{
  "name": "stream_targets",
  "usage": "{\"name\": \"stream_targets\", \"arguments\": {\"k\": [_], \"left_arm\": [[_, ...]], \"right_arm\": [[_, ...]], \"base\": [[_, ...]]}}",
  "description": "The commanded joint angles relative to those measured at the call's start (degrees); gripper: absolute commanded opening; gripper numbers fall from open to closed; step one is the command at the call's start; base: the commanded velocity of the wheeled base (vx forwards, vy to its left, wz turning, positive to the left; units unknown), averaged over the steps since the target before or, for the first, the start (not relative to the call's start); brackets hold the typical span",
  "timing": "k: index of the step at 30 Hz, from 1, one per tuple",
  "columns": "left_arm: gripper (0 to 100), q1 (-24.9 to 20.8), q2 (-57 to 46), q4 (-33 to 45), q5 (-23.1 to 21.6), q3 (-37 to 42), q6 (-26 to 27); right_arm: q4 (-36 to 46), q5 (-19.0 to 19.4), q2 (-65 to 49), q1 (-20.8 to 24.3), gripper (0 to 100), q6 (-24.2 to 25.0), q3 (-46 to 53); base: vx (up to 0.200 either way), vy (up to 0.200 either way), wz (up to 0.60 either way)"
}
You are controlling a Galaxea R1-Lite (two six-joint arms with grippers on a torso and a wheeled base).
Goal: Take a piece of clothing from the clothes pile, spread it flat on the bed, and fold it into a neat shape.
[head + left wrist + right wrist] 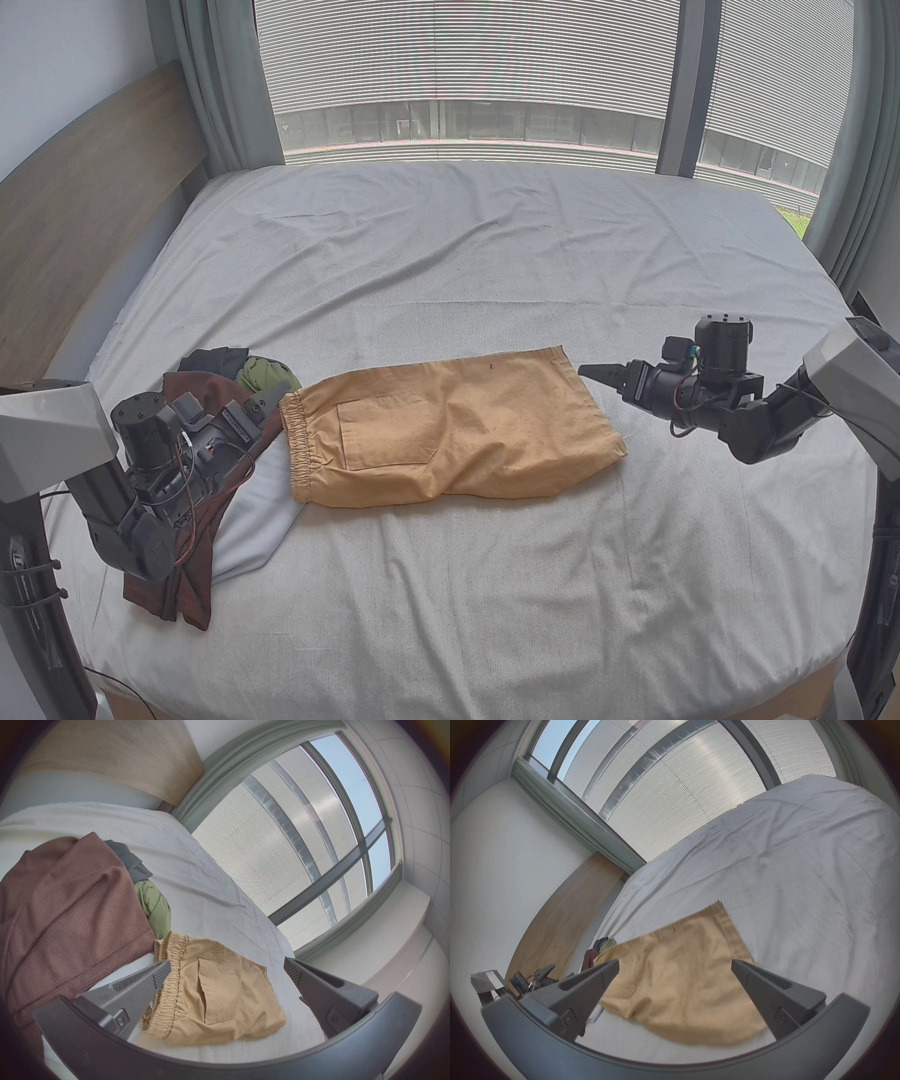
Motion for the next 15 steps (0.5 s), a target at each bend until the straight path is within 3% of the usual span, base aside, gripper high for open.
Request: {"name": "stream_targets", "arguments": {"k": [1,15], "left_arm": [[100,-1.8,-2.13,-0.19,-0.45,3.1,5.52],[100,-2.77,-1.43,-1.25,-0.45,4.33,6.04]], "right_arm": [[-3.3,-0.21,-6.9,1.41,100,-0.23,11.81],[-9.54,-1.7,0.92,4.4,100,-0.14,16.38]], "base": [[0.0,0.0,0.0],[0.0,0.0,0.0]]}}
